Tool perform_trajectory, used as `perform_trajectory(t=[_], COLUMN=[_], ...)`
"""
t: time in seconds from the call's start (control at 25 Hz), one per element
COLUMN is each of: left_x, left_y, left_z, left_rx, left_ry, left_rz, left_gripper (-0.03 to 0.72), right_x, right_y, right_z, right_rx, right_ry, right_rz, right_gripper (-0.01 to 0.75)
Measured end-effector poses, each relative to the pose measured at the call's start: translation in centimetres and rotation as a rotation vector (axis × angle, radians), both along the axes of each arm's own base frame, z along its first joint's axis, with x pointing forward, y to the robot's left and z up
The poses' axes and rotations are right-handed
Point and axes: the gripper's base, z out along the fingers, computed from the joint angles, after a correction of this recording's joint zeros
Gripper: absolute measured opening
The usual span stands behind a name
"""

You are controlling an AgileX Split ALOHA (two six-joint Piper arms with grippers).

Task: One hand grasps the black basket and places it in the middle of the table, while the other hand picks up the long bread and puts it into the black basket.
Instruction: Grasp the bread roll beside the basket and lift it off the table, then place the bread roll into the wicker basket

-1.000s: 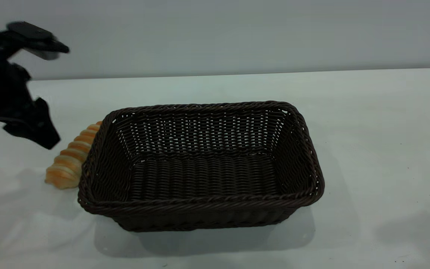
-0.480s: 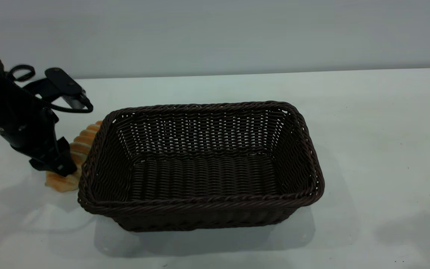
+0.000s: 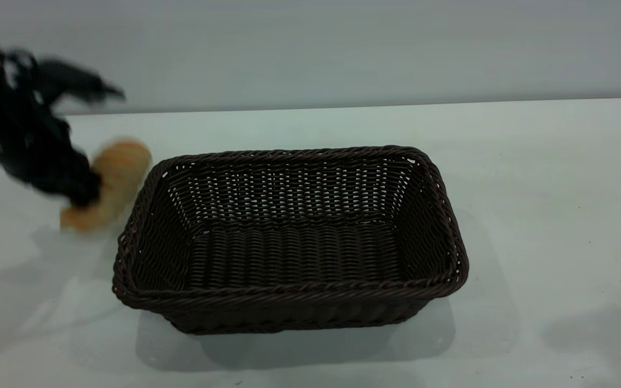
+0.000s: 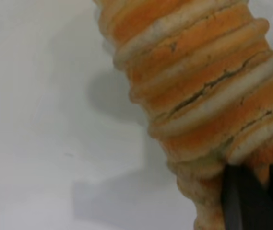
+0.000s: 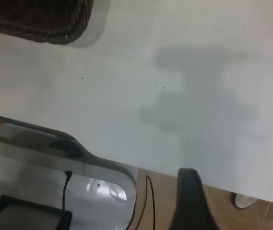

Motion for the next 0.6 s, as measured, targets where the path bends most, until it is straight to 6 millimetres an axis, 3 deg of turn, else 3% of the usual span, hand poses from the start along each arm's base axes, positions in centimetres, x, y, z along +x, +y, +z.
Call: perform_trajectory(t=[0.16, 0.28, 0.6], left_x=[0.4, -0.6, -4.4], left_y=[-0.2, -1.3, -6.4], left_z=[5.2, 7.5, 8.1], left_rx=[-0.038, -0.056, -0.2], left_ry=[-0.102, -0.077, 0.219], left_rz=[0.031, -0.031, -0.242], left_gripper=[0.044, 0.043, 0.042], right_x=[0.0, 0.0, 0.2], right_y=[0.0, 0.0, 0.0], right_z=[0.0, 0.0, 0.1], right_rx=[0.001, 0.002, 0.006], right_ry=[-0.001, -0.004, -0.021], right_rz=[-0.003, -0.004, -0.006], right_gripper=[0.538, 0.538, 0.538])
